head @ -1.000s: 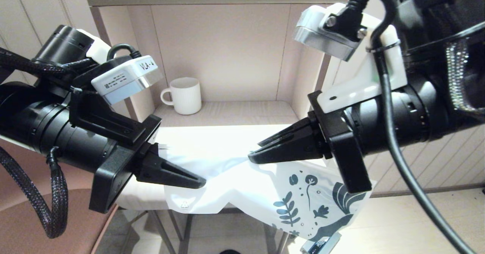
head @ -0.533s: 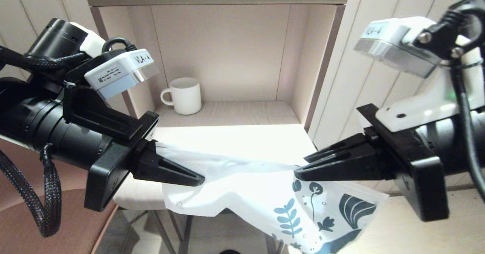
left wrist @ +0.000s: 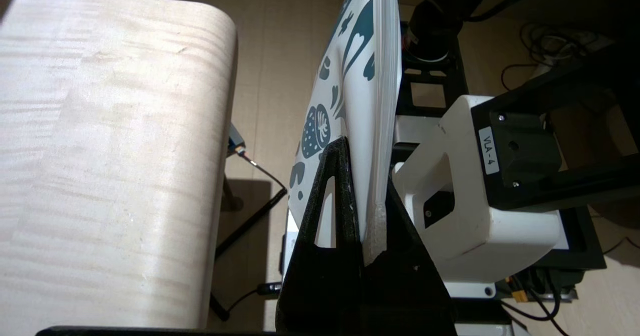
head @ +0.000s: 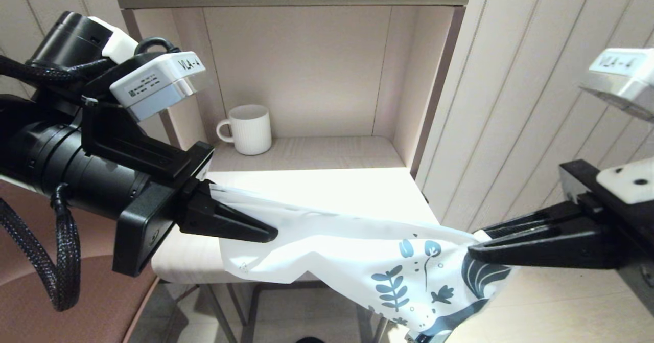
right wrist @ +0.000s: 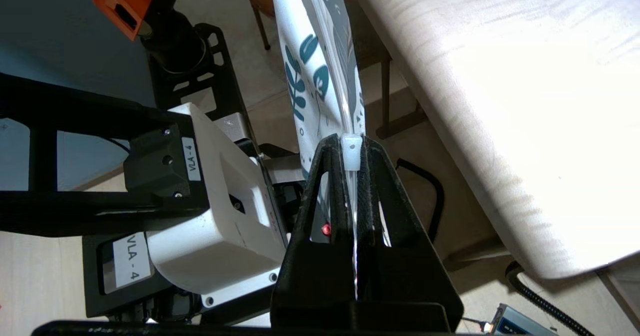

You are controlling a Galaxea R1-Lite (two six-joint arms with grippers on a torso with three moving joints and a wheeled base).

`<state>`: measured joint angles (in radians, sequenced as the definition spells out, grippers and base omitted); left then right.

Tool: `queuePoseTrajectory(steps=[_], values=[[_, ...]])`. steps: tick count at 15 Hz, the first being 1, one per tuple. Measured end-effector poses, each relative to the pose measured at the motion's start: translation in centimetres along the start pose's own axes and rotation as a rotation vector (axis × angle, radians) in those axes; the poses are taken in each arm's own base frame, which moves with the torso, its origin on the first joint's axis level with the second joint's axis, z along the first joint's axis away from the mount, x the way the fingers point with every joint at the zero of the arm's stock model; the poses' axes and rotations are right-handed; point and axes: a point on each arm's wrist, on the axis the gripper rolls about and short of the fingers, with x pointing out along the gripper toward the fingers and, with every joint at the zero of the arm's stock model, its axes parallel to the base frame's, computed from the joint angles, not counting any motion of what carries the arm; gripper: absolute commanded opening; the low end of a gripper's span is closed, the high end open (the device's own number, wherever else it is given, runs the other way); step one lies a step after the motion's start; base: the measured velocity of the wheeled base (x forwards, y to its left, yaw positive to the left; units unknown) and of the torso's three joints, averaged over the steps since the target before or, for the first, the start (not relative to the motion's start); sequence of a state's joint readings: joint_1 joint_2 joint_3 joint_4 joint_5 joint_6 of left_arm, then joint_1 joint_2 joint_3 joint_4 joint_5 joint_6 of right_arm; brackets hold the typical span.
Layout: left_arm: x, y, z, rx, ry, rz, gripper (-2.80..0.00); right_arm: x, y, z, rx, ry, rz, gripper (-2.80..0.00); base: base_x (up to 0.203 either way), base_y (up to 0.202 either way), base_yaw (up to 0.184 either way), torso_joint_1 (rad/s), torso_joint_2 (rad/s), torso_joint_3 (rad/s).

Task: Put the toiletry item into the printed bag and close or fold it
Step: Close the strorage bag and place it on the desk

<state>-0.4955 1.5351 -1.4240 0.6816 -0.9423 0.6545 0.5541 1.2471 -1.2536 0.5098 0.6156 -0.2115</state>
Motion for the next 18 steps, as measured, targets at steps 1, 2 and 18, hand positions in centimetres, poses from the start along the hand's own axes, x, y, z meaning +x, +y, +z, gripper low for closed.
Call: queuePoseTrajectory(steps=[1,2,18], values=[[0.1,0.0,-0.1,-0.002,0.002,-0.001,-2.8,-0.4,0.1,-0.3,0.005,-0.004,-0.009,-2.8,0.0,0.0,0.0,0.0,0.0,0.0],[0.1,0.1,-0.1,-0.004,0.003,-0.001,-2.8,-0.7,0.1,-0.5,0.007,-0.007,-0.014,-2.8,0.0,0.0,0.0,0.0,0.0,0.0],[0.3,0.2,-0.2,-0.008,0.005,-0.008,-2.8,-1.9,0.6,-1.6,0.017,-0.013,-0.049,-2.8,0.0,0.0,0.0,0.0,0.0,0.0]])
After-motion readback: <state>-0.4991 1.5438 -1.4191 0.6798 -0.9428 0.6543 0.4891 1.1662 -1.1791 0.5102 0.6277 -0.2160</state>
